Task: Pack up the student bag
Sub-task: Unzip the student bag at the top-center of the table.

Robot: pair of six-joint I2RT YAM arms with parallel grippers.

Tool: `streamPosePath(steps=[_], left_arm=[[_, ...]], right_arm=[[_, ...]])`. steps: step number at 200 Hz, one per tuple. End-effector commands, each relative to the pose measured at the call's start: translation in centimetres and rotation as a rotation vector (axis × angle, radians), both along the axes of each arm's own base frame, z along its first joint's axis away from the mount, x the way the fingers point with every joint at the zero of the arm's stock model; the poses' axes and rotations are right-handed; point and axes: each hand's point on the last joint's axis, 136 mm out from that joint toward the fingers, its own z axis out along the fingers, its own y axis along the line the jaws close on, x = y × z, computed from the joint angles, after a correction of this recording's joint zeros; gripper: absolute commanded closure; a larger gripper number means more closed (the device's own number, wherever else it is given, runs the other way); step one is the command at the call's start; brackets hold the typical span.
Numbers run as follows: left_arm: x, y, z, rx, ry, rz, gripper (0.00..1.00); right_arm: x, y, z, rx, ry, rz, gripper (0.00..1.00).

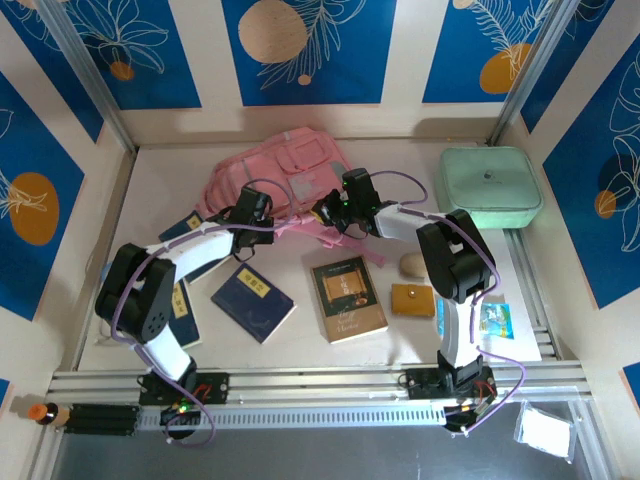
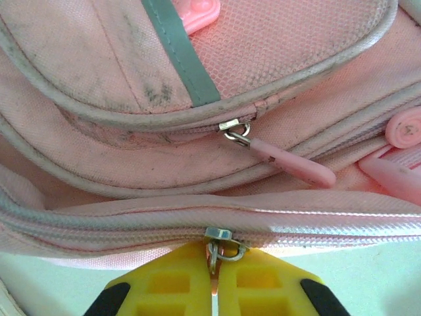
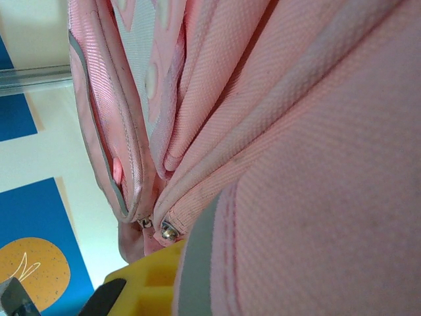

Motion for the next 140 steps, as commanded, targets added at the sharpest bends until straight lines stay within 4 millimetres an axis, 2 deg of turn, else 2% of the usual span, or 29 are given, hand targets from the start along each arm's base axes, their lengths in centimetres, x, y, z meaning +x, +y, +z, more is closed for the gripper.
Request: streamPosePath(steps=[1,7,31,56,85,106,140], left_arm=[[0.9,0.8,0.6,0.043,-0.029,0.008,0.97],[0.8,1.0,0.6,0.053,-0.029,0.010,1.00],[0.1,2.7,0.7,0.096,-0.021,0.044,1.00],[-1.0,5.3,0.5,0.098,0.008,0.110,1.00],[-2.2,6.9,0.1,0.083,0.047,0.142,1.00],[-2.7,6.6,0.1,0.074,0.071,0.110,1.00],[-3.7,3.4,0.8,-0.029,0.156,-0.044,1.00]], right_arm=[[0.6,0.1,2.5,0.036,-0.054,0.024,0.94],[0.7,-0.1,2.5,0.032,-0.057,0.021,0.94],[1.3,-1.5,2.1,0.001,-0.065,0.004,0.94],[2.1,-4.0,1.3,-0.058,-0.073,-0.023,0.94],[2.7,-6.7,0.1,-0.086,-0.062,-0.046,0.94],[3.5,-8.3,-0.2,-0.096,-0.066,-0.053,0.94],[4.8,-9.5,-0.3,-0.108,-0.094,-0.029,0.92]])
